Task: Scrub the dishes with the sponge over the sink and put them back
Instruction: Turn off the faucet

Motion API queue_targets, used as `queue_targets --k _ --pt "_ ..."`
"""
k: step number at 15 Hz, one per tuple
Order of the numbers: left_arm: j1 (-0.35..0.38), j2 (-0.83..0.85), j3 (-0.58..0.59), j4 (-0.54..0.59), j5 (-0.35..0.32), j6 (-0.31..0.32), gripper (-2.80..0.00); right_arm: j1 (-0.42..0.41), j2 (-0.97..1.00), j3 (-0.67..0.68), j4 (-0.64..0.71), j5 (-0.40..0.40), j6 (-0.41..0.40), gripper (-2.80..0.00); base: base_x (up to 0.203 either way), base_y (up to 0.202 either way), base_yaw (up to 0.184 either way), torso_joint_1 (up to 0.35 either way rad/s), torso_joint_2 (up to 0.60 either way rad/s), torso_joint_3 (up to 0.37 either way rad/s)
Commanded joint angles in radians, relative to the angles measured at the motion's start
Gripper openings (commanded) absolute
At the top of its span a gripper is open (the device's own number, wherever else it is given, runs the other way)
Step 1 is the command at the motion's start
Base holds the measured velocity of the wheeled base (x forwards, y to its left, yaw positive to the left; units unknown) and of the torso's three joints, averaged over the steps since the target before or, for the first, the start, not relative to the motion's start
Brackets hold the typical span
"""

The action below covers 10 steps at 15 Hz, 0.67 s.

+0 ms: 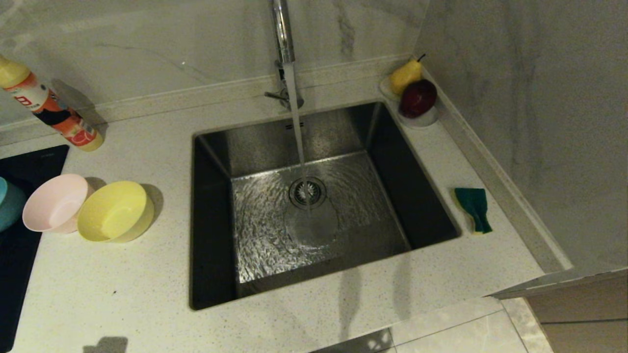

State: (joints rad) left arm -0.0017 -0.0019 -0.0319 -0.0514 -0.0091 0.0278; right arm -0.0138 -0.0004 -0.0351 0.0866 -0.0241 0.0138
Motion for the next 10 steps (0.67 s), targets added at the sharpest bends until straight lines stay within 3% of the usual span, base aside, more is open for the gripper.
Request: queue_targets --k 1,5,10 --pt "0.0 0.004 -0.135 0.023 -0.014 0.002 -2.8 0.0 0.002 0.0 0.001 0.0 0.0 -2.8 0.0 0.0 0.0 0.0 0.0 0.0" --pt "0.0 0.094 -0.531 0.234 -0.129 -0.002 -2.8 0.0 0.002 0.0 0.001 0.0 0.0 -2.8 0.0 0.0 0.0 0.0 0.0 0.0" --pt "-0.016 0.638 -0.876 0.302 -0.269 -0.153 -2.8 0.0 0.002 0.0 0.001 0.0 0.0 -2.8 0.0 0.0 0.0 0.0 0.0 0.0"
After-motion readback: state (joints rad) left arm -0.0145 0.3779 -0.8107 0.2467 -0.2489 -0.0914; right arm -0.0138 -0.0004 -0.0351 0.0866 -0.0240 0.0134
